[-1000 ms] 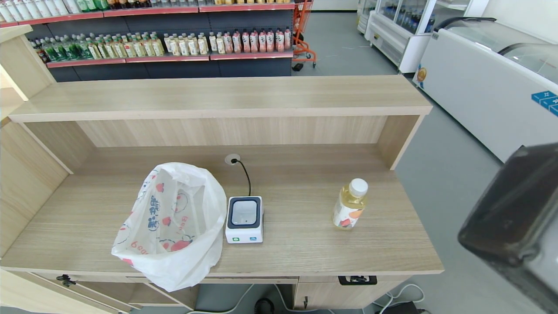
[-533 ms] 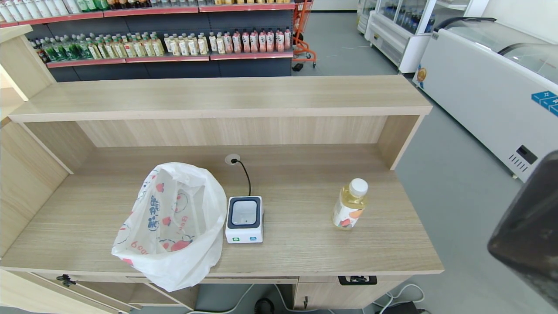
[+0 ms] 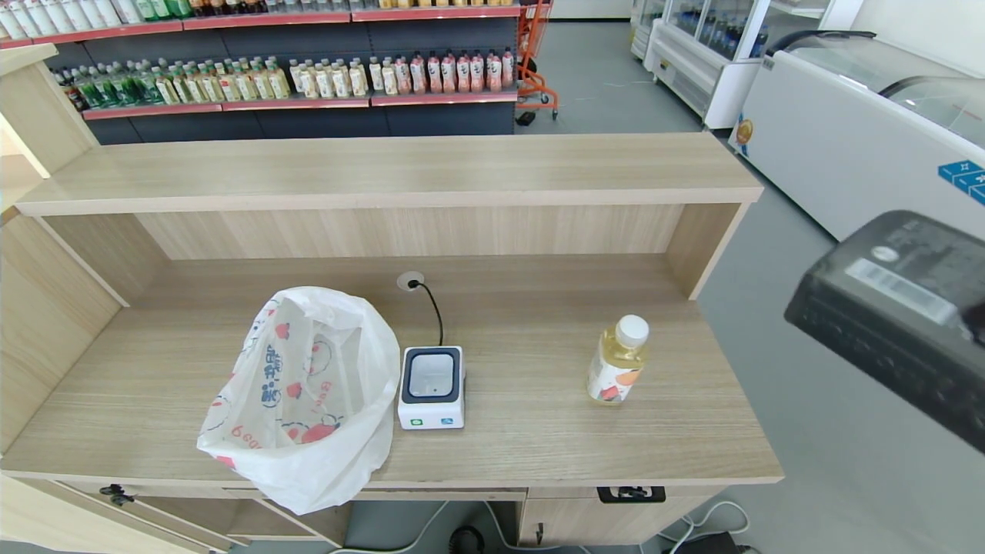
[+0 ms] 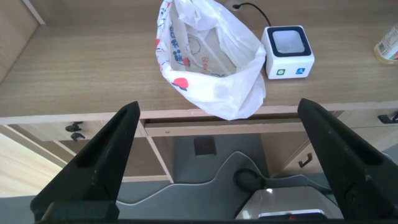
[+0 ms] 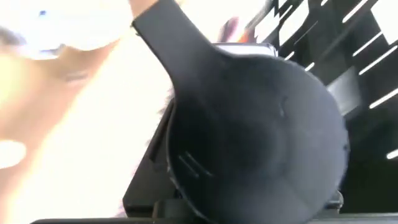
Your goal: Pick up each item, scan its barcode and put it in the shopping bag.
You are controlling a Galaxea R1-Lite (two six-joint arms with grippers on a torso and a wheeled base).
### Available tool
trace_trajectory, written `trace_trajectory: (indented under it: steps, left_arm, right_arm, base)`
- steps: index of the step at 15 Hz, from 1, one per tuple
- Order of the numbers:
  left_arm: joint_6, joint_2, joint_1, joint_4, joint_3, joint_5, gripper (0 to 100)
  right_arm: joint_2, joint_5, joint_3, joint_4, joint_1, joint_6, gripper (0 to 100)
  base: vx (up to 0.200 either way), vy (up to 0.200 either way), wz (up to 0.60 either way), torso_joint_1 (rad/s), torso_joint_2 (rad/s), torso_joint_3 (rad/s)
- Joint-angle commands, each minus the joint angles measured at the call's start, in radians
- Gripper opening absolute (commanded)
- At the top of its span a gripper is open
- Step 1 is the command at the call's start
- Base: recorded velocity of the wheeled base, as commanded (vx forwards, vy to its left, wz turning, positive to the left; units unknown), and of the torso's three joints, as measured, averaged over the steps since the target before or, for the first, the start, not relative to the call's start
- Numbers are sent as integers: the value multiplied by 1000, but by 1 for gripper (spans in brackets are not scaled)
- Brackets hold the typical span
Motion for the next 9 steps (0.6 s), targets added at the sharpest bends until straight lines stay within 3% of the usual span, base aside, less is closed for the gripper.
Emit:
trace_trajectory:
  steps: [1,2,5,6,7,9]
  left_arm:
    - [0,0,0,0,0,0,100]
    - [0,0,0,0,0,0,100]
    - [0,0,0,0,0,0,100]
    - [0,0,0,0,0,0,100]
    - [0,0,0,0,0,0,100]
    - [0,0,0,0,0,0,100]
  right_arm:
    - [-82,-251,19,49,-115,388,0]
    - [-91,-271,14,123,-123,594,0]
    - [-79,-235,-60,192,-149,942,0]
    - [-88,-249,-101,181,-157,1325,0]
    - [-85,-307,-116,178,-197,1627,0]
    - [-51,-355,-83,173,-212,2081,0]
  base:
    - [0,0,0,0,0,0]
    - [0,0,0,0,0,0]
    - [0,0,0,0,0,0]
    - [0,0,0,0,0,0]
    - [0,0,0,0,0,0]
    - [0,0,0,0,0,0]
